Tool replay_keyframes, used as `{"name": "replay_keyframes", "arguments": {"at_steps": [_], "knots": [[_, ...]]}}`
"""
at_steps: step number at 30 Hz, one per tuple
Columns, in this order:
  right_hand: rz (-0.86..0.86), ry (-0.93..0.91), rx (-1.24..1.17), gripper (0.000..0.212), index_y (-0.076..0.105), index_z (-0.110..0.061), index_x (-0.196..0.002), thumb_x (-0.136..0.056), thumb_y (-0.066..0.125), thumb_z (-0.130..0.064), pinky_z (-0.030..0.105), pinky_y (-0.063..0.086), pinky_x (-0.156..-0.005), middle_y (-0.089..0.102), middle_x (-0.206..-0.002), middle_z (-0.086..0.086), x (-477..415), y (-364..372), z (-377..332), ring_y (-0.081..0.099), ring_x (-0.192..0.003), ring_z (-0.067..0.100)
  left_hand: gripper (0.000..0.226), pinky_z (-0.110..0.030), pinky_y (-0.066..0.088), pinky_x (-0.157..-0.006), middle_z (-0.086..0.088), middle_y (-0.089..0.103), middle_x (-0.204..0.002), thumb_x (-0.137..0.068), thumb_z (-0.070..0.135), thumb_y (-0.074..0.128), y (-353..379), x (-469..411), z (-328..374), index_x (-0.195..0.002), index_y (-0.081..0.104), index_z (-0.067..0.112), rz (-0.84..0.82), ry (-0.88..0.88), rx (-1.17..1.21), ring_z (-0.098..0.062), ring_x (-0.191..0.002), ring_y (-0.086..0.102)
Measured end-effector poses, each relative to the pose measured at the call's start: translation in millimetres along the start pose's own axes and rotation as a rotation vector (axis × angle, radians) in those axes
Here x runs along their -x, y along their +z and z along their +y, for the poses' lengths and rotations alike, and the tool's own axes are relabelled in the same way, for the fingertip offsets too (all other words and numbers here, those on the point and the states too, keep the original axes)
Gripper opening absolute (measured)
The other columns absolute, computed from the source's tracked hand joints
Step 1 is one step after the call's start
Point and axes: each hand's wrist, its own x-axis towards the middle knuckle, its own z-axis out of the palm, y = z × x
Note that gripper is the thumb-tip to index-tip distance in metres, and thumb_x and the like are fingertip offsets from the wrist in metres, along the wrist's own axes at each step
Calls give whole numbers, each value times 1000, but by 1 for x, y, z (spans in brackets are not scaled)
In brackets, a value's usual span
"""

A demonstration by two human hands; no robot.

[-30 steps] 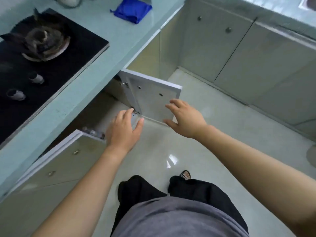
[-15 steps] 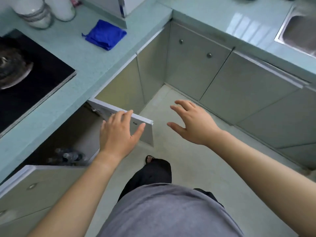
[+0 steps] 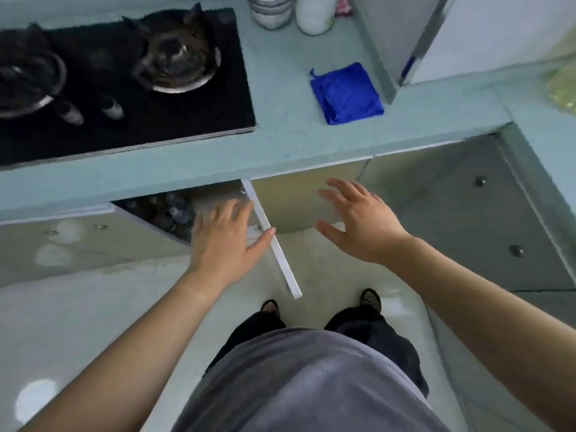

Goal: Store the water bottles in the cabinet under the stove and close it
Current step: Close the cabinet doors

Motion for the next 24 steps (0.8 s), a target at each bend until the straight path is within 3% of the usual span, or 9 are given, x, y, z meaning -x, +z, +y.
{"name": "replay_keyframes", "arguments": {"at_steps": [5,10,13,17,21,24], "knots": [[-159,-338,16,67,40,-15,-136,-85,39,-60,39,29,-109,31,-148,1,-59,-14,33,30,-136,21,75,-50,38,-95,-11,53,-129,-80,66,23,10,15,37,-131,48,16,71,-416,40,-32,-119,49],[-244,-703,74,72,47,-11,-129,-82,30,-62,47,39,-103,41,-142,12,-94,-16,58,39,-130,30,70,-53,43,-92,-13,57,-125,-83,64,27,19,29,101,-126,52,14,164,-715,70,-35,-113,54],[-276,-819,91,71,46,-12,-131,-83,33,-62,47,41,-102,40,-144,12,-115,-5,62,40,-131,30,67,-49,46,-86,-15,60,-120,-84,61,31,36,26,120,-123,54,11,218,-817,93,-36,-106,58],[-343,-968,132,57,41,-13,-136,-90,47,-47,42,36,-104,35,-147,10,-146,31,57,34,-134,28,62,-40,48,-73,-14,62,-115,-83,54,38,78,9,128,-122,56,9,247,-938,177,-36,-97,60],[-392,-1035,151,53,45,-11,-133,-90,53,-40,42,38,-104,39,-145,11,-171,80,45,37,-131,30,51,-38,45,-73,-9,52,-127,-88,39,53,120,-6,126,-132,46,15,155,-1110,319,-31,-110,52],[-430,-1067,190,52,44,-10,-135,-91,52,-37,40,31,-108,36,-147,10,-181,111,40,31,-136,29,50,-35,44,-72,-3,48,-131,-87,32,56,143,-9,125,-134,42,21,99,-1193,374,-26,-112,49]]}}
